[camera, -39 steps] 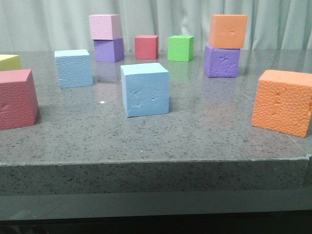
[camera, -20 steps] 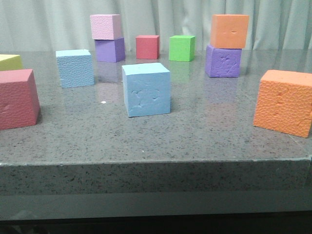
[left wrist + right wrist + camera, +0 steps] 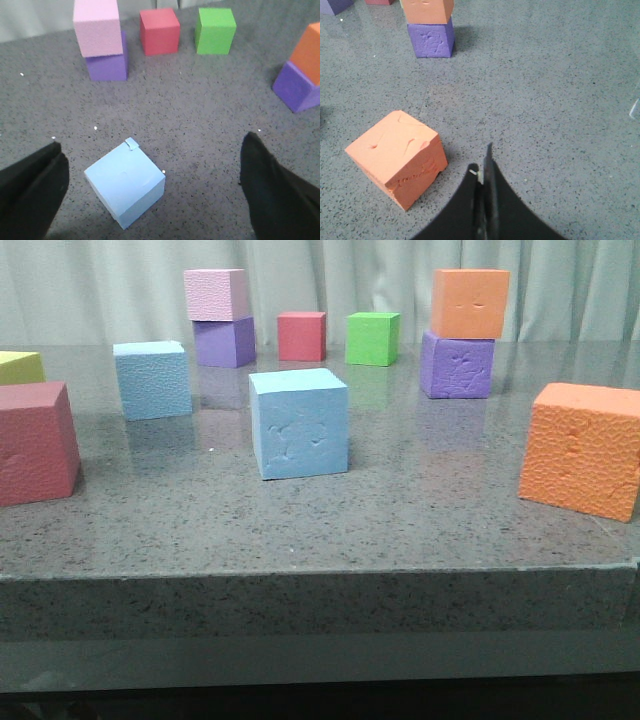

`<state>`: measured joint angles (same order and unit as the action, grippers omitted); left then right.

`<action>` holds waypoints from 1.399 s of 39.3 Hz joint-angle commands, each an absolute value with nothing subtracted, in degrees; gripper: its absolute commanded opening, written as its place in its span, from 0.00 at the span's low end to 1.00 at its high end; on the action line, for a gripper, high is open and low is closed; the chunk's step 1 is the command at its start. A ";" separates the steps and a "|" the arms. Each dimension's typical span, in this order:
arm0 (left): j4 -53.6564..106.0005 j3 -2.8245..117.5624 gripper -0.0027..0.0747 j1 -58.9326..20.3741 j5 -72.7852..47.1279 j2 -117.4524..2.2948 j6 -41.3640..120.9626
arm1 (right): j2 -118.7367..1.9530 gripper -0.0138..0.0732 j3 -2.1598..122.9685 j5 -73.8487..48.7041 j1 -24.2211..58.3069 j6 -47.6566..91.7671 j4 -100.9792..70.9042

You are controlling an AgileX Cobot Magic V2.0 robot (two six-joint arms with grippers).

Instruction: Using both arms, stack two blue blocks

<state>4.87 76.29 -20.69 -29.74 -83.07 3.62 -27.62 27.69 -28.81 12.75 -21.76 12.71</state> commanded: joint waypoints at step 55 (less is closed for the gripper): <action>6.37 106.18 0.90 -16.50 -57.74 -108.68 24.54 | -27.63 0.08 28.84 -24.38 12.58 -21.44 14.18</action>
